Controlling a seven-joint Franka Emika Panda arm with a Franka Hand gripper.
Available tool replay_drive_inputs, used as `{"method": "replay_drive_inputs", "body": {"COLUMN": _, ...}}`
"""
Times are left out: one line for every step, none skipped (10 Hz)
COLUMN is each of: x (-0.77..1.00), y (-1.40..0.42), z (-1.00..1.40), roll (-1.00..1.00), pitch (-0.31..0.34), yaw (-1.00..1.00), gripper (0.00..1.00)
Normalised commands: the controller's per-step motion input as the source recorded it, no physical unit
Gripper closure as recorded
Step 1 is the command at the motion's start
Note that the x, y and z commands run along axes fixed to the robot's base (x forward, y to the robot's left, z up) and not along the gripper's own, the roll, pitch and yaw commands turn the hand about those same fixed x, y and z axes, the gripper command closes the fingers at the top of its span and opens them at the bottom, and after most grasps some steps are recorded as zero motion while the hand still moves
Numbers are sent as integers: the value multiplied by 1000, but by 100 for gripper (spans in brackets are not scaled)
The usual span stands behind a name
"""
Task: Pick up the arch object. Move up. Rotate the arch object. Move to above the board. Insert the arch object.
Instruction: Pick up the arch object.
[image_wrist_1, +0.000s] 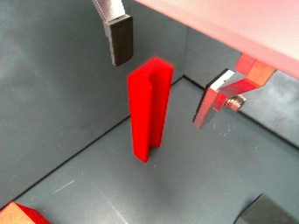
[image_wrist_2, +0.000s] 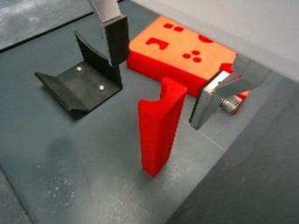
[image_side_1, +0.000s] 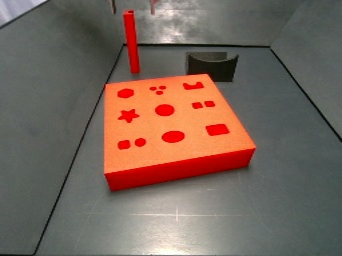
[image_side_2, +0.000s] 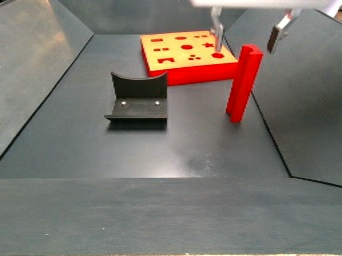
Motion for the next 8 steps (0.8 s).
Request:
{"method": "replay_drive_inputs", "body": {"x": 117, "y": 0, "z": -540, "roll": 0, "pitch": 146, "yaw": 0, "gripper": 0}}
{"method": "replay_drive_inputs", "body": {"x": 40, "y": 6, "z": -449, "roll": 0, "pitch": 124, "yaw": 0, "gripper": 0}}
{"method": "replay_drive_inputs", "body": {"x": 0, "y": 63, "z": -329, "roll": 0, "pitch": 66, "yaw": 0, "gripper": 0}}
{"method": "replay_drive_inputs", "body": {"x": -317, "y": 40, "z": -123, "roll": 20, "pitch": 0, "yaw": 109, "gripper": 0}}
{"method": "replay_drive_inputs", "body": {"x": -151, "y": 0, "z": 0, "roll": 0, "pitch": -10, "yaw": 243, "gripper": 0}}
{"method": "replay_drive_inputs", "body": {"x": -66, "y": 0, "z": 0, "roll": 0, "pitch": -6, "yaw": 0, "gripper": 0}}
{"method": "replay_drive_inputs", "body": {"x": 0, "y": 0, "z": 0, "roll": 0, "pitch": 0, "yaw": 0, "gripper": 0}}
{"method": "replay_drive_inputs", "body": {"x": 0, "y": 0, "z": 0, "roll": 0, "pitch": 0, "yaw": 0, "gripper": 100}}
